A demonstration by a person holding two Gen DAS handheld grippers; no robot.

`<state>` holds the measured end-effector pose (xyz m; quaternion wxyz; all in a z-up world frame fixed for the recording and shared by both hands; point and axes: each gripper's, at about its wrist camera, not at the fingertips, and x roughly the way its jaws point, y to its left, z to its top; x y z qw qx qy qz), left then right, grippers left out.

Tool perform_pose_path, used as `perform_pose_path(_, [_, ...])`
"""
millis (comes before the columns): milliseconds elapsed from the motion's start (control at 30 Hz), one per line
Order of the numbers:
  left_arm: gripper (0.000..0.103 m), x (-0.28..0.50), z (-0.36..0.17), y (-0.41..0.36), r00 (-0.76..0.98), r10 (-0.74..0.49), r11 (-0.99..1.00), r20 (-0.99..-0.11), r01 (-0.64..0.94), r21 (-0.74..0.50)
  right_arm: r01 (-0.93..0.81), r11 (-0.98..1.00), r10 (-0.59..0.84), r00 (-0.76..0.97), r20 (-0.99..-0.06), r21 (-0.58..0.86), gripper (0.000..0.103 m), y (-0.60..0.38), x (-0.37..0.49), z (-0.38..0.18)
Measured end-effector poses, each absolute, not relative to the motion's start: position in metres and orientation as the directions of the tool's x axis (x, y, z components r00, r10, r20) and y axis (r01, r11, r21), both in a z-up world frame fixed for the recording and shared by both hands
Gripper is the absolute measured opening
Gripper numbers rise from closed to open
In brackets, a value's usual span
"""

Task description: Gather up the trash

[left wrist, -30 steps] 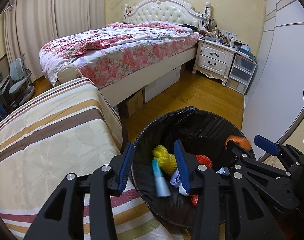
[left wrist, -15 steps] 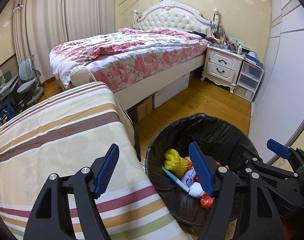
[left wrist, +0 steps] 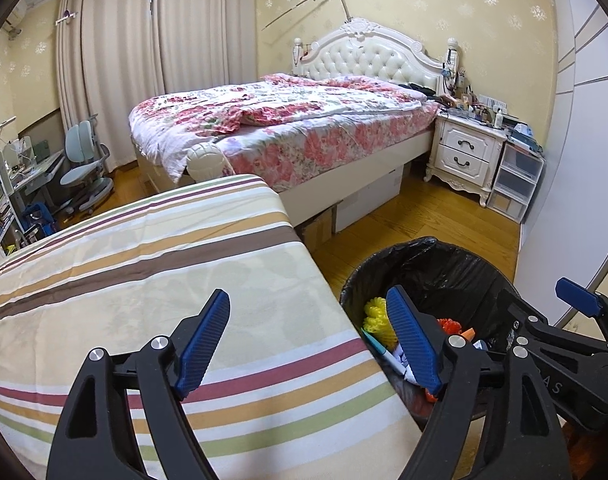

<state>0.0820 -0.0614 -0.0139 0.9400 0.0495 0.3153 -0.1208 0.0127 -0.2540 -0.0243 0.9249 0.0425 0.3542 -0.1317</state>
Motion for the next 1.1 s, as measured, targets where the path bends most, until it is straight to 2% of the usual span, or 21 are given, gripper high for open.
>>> perform_pose_path(300, [0.084,0.057,-0.001,-0.039,0.804,-0.186,0.971,-0.565,0.237,0.016,0.240,0.970,-0.202,0.745,-0.636,-0.028,0.085,-0.232,-0.010,-0.011])
perform_pose_path(800, [0.084,0.030,-0.001,-0.012,0.808,-0.174,0.978,-0.562,0.209,-0.003,0.232,0.972,-0.203,0.795,-0.571,-0.023,0.087,-0.211,-0.048,0.013])
perform_pose_path(1100, [0.084,0.028,0.001,-0.012,0.812,-0.180,0.977,-0.555,0.212,-0.007,0.233,0.972,-0.207,0.801,-0.562,-0.026,0.087,-0.208,-0.053,0.015])
